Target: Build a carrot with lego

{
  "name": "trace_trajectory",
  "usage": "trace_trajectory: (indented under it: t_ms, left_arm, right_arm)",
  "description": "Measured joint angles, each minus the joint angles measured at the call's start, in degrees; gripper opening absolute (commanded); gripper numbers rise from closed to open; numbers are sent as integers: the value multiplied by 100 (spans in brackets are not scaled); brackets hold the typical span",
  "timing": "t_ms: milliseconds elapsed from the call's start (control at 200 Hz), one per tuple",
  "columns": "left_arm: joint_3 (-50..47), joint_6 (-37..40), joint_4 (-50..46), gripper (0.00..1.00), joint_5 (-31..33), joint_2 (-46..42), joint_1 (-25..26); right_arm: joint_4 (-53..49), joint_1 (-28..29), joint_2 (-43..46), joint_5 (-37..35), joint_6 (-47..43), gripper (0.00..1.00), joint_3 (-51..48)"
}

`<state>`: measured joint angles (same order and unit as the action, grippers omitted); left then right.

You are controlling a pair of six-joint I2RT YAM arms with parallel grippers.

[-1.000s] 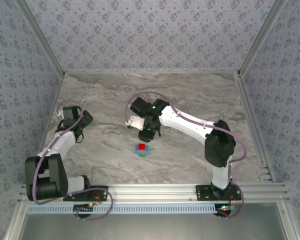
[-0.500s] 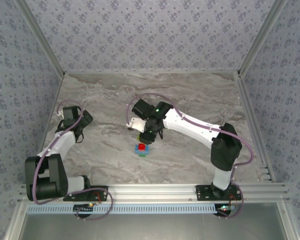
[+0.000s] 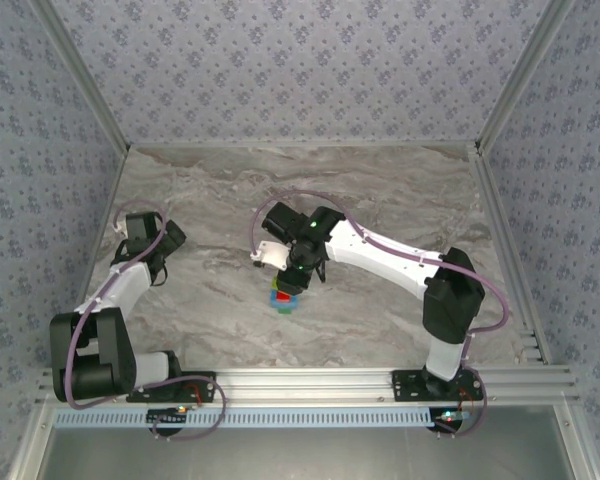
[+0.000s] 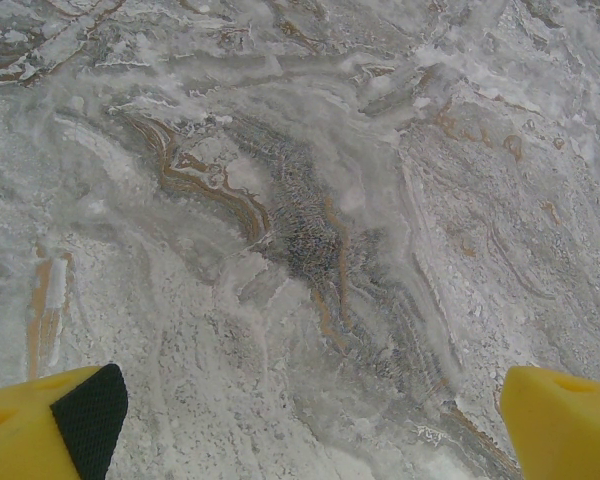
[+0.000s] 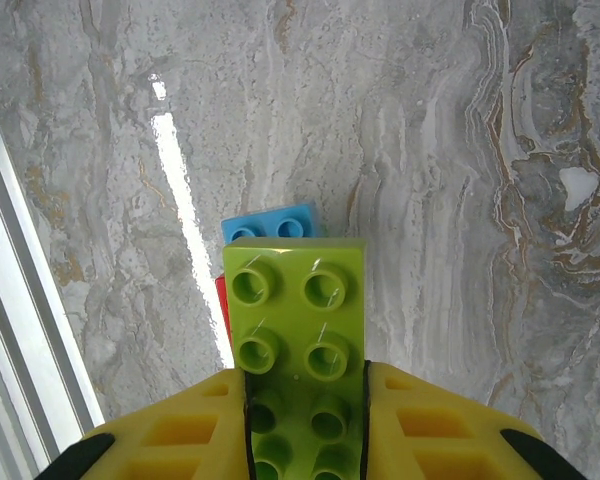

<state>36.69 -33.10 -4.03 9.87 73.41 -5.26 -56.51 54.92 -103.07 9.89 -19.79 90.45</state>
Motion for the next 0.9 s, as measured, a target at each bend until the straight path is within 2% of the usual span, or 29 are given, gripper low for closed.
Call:
trace_trajectory:
  t_ms: [904]
  left_arm:
    - [0, 2, 0, 97, 0, 0, 0]
  right_arm:
    - [-302, 26, -378, 304, -367, 28, 223]
